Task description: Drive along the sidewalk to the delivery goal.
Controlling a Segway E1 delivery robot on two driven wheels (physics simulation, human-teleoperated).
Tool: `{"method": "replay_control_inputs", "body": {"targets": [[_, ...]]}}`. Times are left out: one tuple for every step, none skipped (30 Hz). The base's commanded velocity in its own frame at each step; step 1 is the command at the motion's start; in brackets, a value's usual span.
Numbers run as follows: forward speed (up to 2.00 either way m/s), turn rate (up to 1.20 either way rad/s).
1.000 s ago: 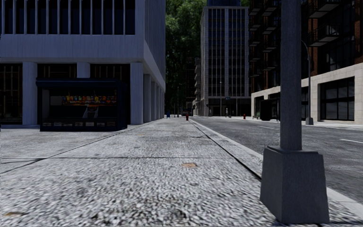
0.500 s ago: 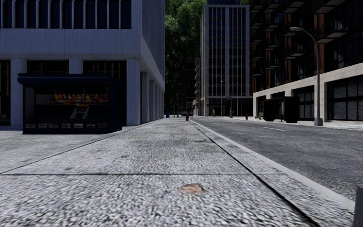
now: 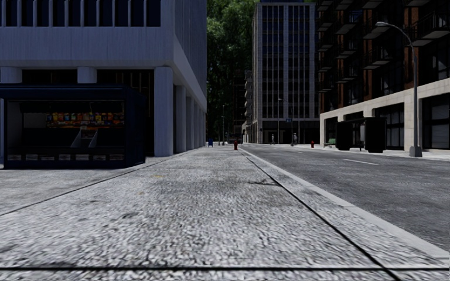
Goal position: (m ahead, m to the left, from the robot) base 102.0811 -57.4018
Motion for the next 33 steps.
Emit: {"method": "replay_control_inputs", "body": {"targets": [[2.0, 0.0], [2.0, 0.0], [2.0, 0.0], [2.0, 0.0], [2.0, 0.0], [2.0, 0.0], [2.0, 0.0], [2.0, 0.0], [2.0, 0.0], [2.0, 0.0], [2.0, 0.0], [2.0, 0.0], [2.0, 0.0], [2.0, 0.0], [2.0, 0.0], [2.0, 0.0], [2.0, 0.0], [2.0, 0.0], [2.0, 0.0], [2.0, 0.0], [2.0, 0.0], [2.0, 0.0], [2.0, 0.0], [2.0, 0.0], [2.0, 0.0], [2.0, 0.0], [2.0, 0.0], [2.0, 0.0], [2.0, 0.0], [2.0, 0.0], [2.0, 0.0], [2.0, 0.0], [2.0, 0.0]]}}
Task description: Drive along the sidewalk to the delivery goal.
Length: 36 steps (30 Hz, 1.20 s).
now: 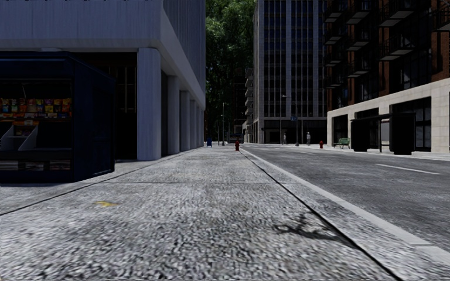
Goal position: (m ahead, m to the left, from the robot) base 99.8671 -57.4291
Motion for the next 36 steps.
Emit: {"method": "replay_control_inputs", "body": {"targets": [[2.0, 0.0], [2.0, 0.0], [2.0, 0.0], [2.0, 0.0], [2.0, 0.0], [2.0, 0.0], [2.0, 0.0], [2.0, 0.0], [2.0, 0.0], [2.0, 0.0], [2.0, 0.0], [2.0, 0.0], [2.0, 0.0], [2.0, 0.0], [2.0, 0.0], [2.0, 0.0], [2.0, 0.0], [2.0, 0.0], [2.0, 0.0], [2.0, 0.0], [2.0, 0.0], [2.0, 0.0], [2.0, 0.0], [2.0, 0.0], [2.0, 0.0], [2.0, 0.0], [2.0, 0.0], [2.0, 0.0], [2.0, 0.0], [2.0, 0.0], [2.0, 0.0], [2.0, 0.0], [2.0, 0.0], [2.0, 0.0], [2.0, 0.0], [2.0, 0.0]]}}
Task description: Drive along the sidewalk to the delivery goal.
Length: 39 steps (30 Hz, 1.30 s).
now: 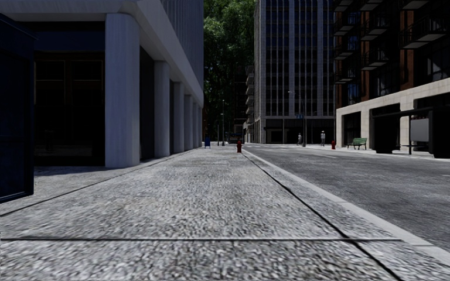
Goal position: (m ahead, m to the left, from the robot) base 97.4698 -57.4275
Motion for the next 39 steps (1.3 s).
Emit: {"method": "replay_control_inputs", "body": {"targets": [[2.0, 0.0], [2.0, 0.0], [2.0, 0.0], [2.0, 0.0], [2.0, 0.0], [2.0, 0.0], [2.0, 0.0], [2.0, 0.0], [2.0, 0.0], [2.0, 0.0], [2.0, 0.0], [2.0, 0.0], [2.0, 0.0], [2.0, 0.0], [2.0, 0.0], [2.0, 0.0], [2.0, 0.0], [2.0, 0.0], [2.0, 0.0], [2.0, 0.0], [2.0, 0.0], [2.0, 0.0], [2.0, 0.0], [2.0, 0.0], [2.0, 0.0], [2.0, 0.0], [2.0, 0.0], [2.0, 0.0], [2.0, 0.0], [2.0, 0.0], [2.0, 0.0], [2.0, 0.0], [2.0, 0.0], [2.0, 0.0], [2.0, 0.0], [2.0, 0.0], [2.0, 0.0], [2.0, 0.0], [2.0, 0.0]]}}
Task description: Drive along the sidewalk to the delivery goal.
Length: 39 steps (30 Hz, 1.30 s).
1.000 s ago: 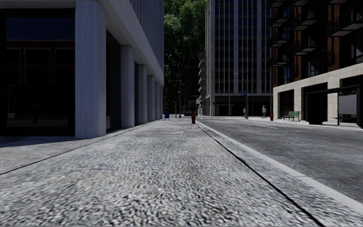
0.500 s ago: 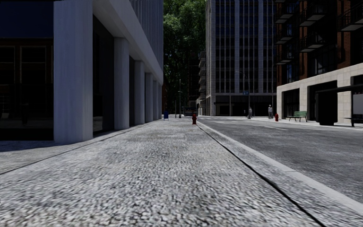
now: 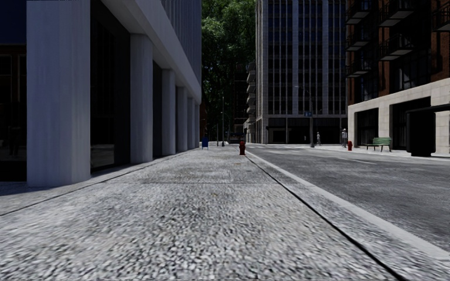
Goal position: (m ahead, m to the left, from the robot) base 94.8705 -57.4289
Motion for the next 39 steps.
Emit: {"method": "replay_control_inputs", "body": {"targets": [[2.0, 0.0], [2.0, 0.0], [2.0, 0.0], [2.0, 0.0], [2.0, 0.0], [2.0, 0.0], [2.0, 0.0], [2.0, 0.0], [2.0, 0.0], [2.0, 0.0], [2.0, 0.0], [2.0, 0.0], [2.0, 0.0], [2.0, 0.0], [2.0, 0.0], [2.0, 0.0], [2.0, 0.0], [2.0, 0.0], [2.0, 0.0], [2.0, 0.0], [2.0, 0.0], [2.0, 0.0], [2.0, 0.0], [2.0, 0.0], [2.0, 0.0], [2.0, 0.0], [2.0, 0.0], [2.0, 0.0], [2.0, 0.0], [2.0, 0.0], [2.0, 0.0], [2.0, 0.0], [2.0, 0.0], [2.0, 0.0], [2.0, 0.0], [2.0, 0.0], [2.0, 0.0], [2.0, 0.0], [2.0, 0.0]]}}
